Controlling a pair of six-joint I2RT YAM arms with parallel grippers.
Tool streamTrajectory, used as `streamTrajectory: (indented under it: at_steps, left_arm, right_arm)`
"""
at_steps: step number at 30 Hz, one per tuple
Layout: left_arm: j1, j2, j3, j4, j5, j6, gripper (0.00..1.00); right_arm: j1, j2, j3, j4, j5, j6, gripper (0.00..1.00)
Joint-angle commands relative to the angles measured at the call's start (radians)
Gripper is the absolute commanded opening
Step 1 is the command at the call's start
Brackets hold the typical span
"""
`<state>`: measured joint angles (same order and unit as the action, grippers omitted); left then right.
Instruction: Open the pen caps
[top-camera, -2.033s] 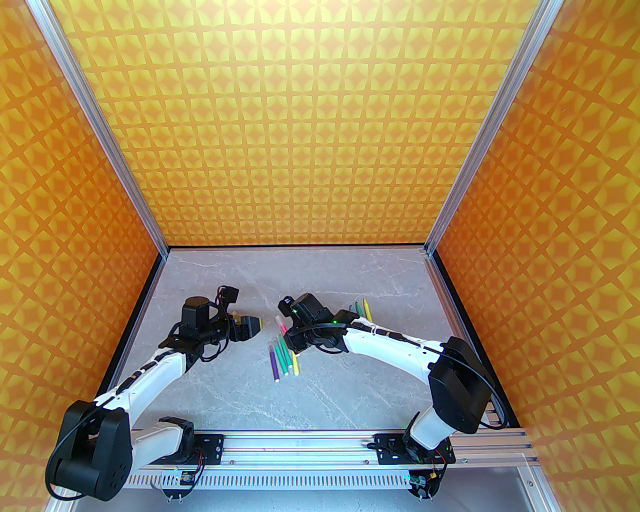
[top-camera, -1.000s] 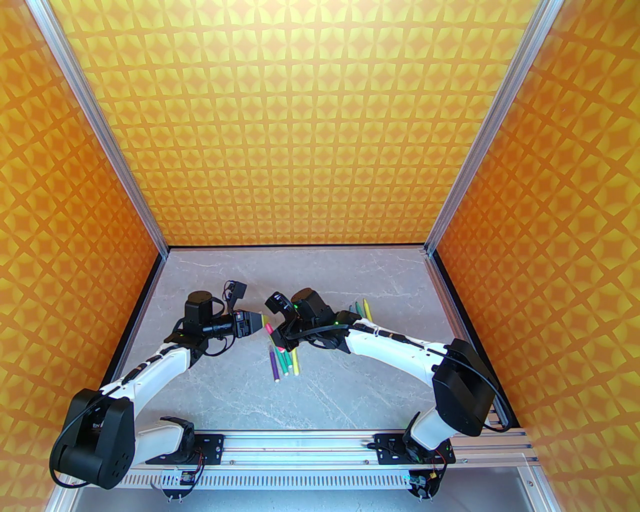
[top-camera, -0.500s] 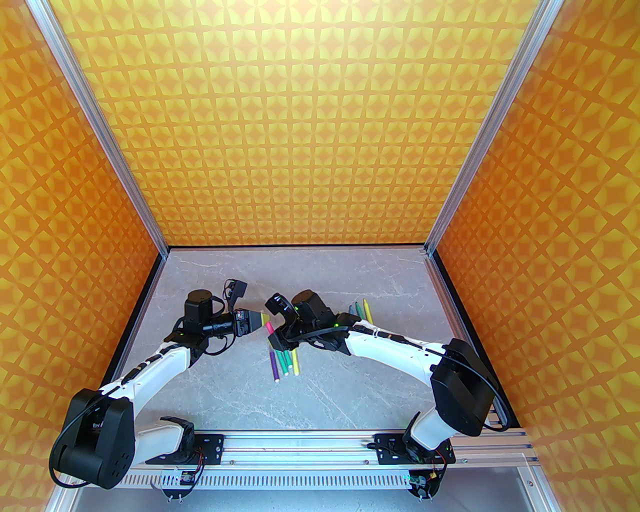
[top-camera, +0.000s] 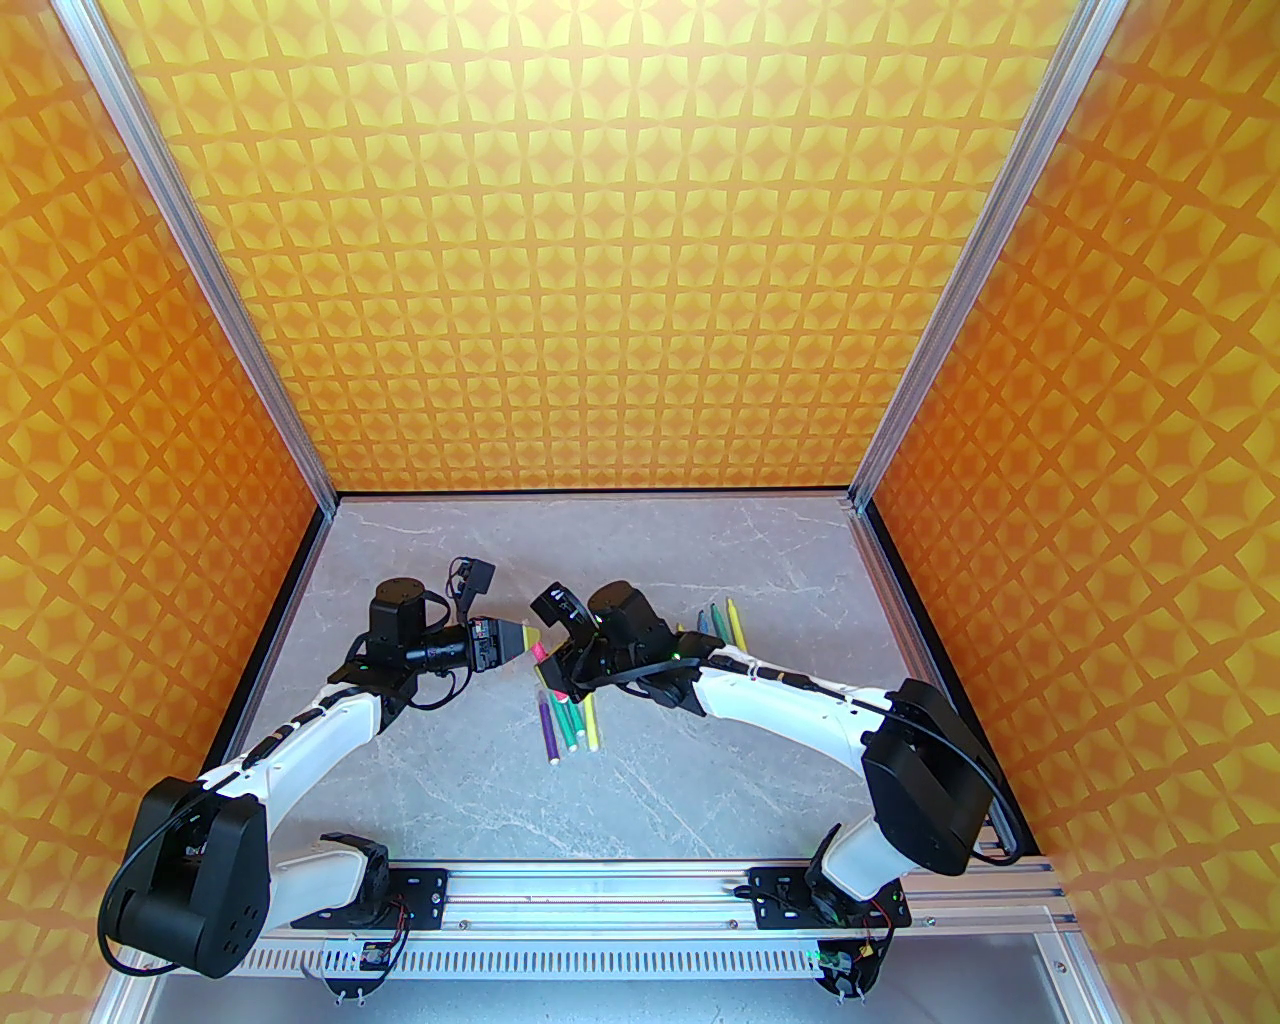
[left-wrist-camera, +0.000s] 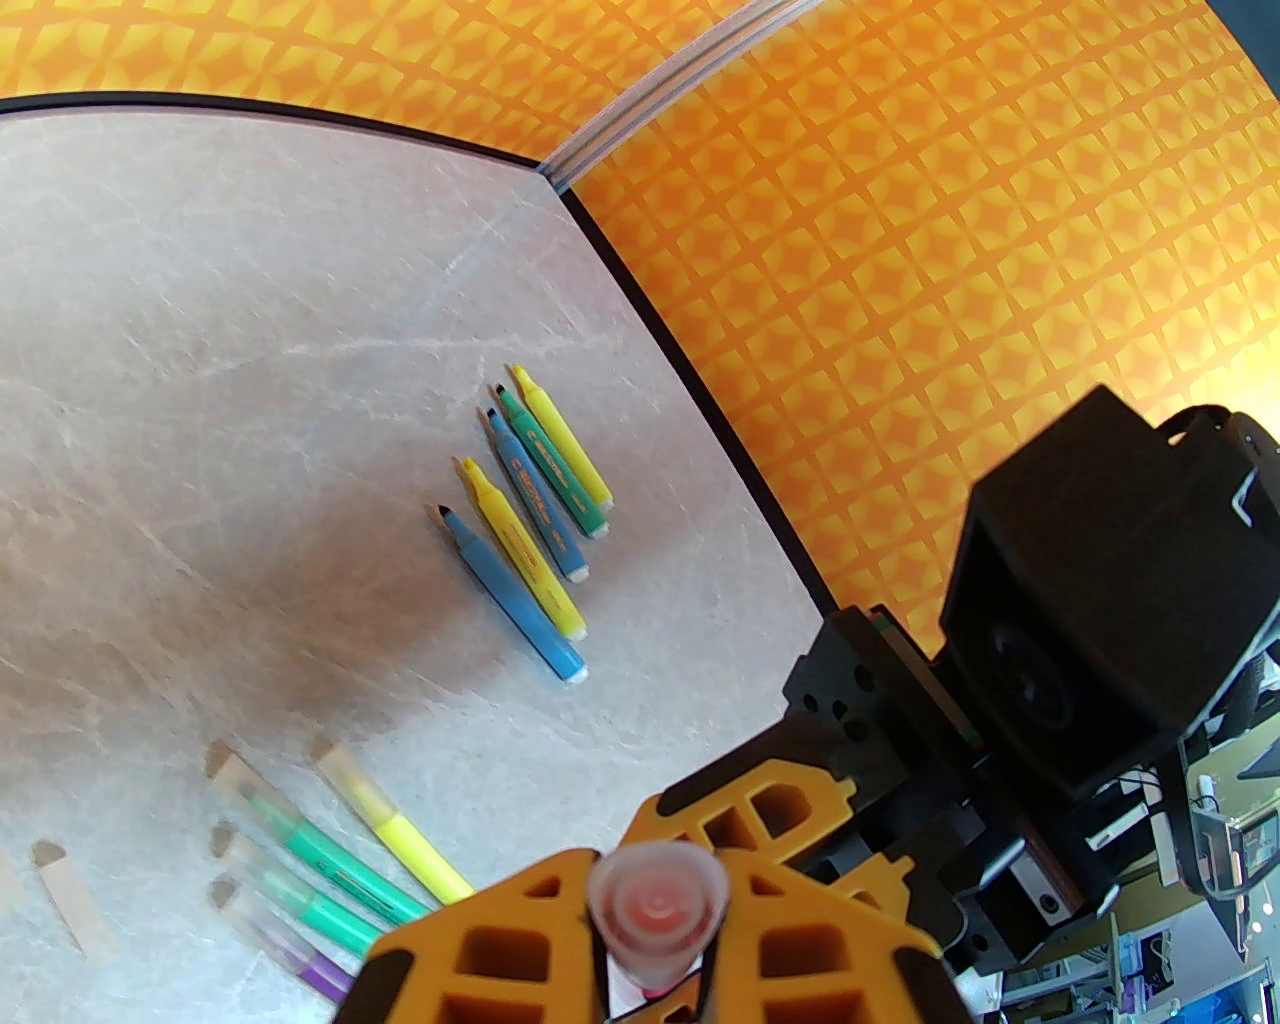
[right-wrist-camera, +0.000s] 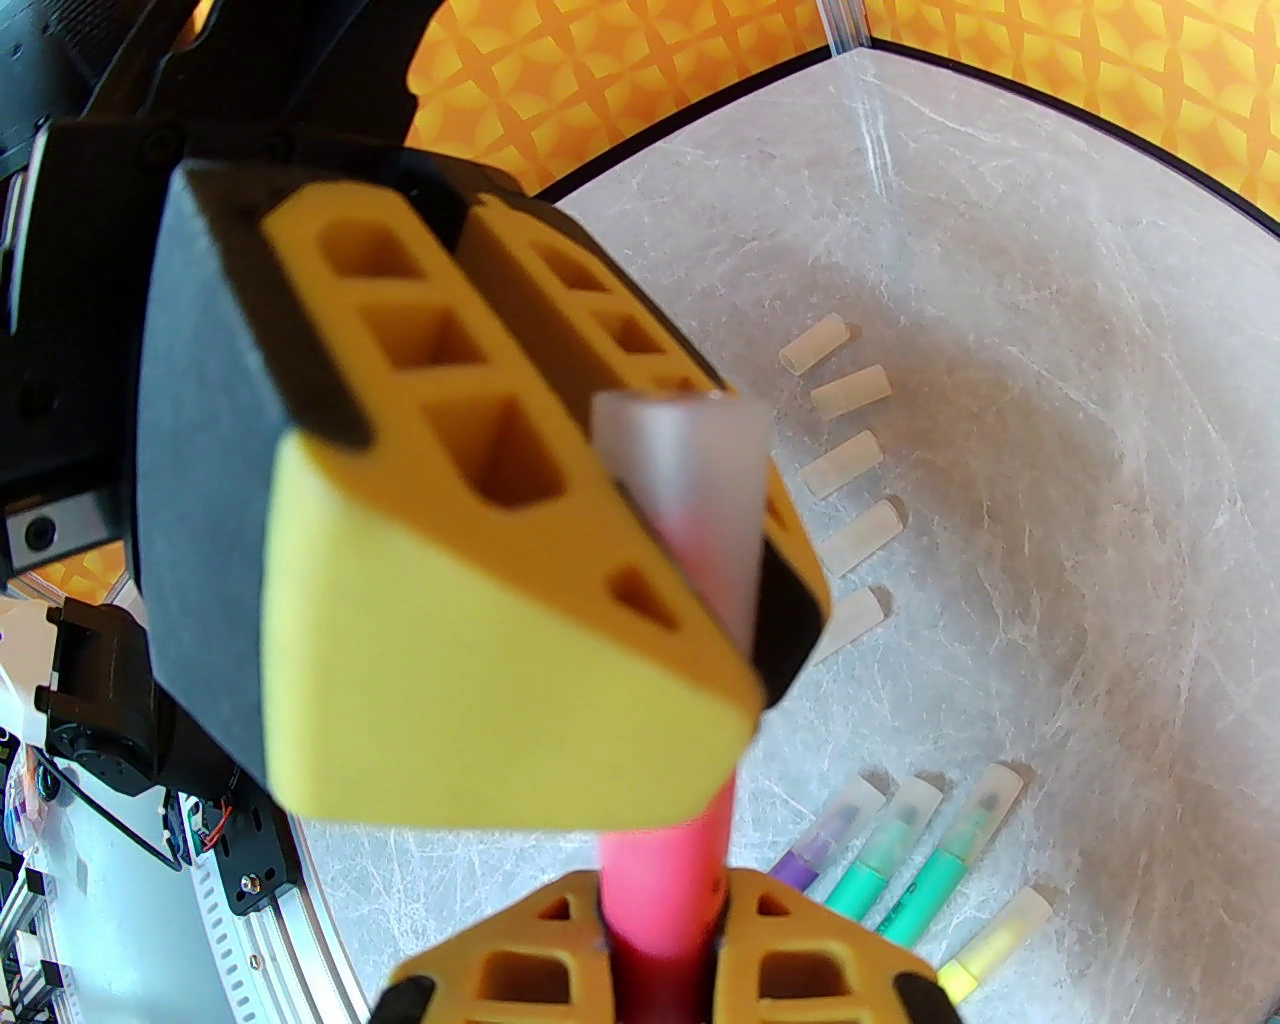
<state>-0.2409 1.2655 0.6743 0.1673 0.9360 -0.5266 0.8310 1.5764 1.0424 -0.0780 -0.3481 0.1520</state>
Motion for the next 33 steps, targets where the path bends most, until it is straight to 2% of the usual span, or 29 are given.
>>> streamTrajectory:
  at_steps: [1,17,20,22,26,29,33]
  left_arm:
    - [0.014,-0.014,0.076,0.042,-0.020,-0.034,0.00]
    - [0.054,-0.008,0.130,0.033,-0.093,-0.074,0.00]
    - [0.078,-0.015,0.156,-0.079,-0.139,-0.013,0.00]
    - [0.093,-0.018,0.198,-0.247,-0.254,0.075,0.00]
    - [0.106,0.025,0.300,-0.563,-0.612,0.218,0.00]
    - [0.125,0.086,0.350,-0.676,-0.796,0.250,0.00]
    - [0.161,0.167,0.387,-0.742,-0.925,0.266,0.00]
  right_arm:
    - [0.005,-0.023,-0.070,-0.051,0.000,-0.014,0.00]
    - [-0.027,-0.074,-0.208,-0.005,0.021,0.003,0.00]
    - [-0.057,-0.078,-0.211,-0.003,0.066,0.027,0.00]
    - [-0.082,-0.077,-0.207,-0.015,0.122,0.046,0.00]
    - [-0.134,-0.057,-0.183,-0.065,0.303,0.089,0.00]
    - [-0.162,-0.027,-0.153,-0.110,0.421,0.112,0.00]
    - [-0.179,0.033,-0.103,-0.163,0.518,0.121,0.00]
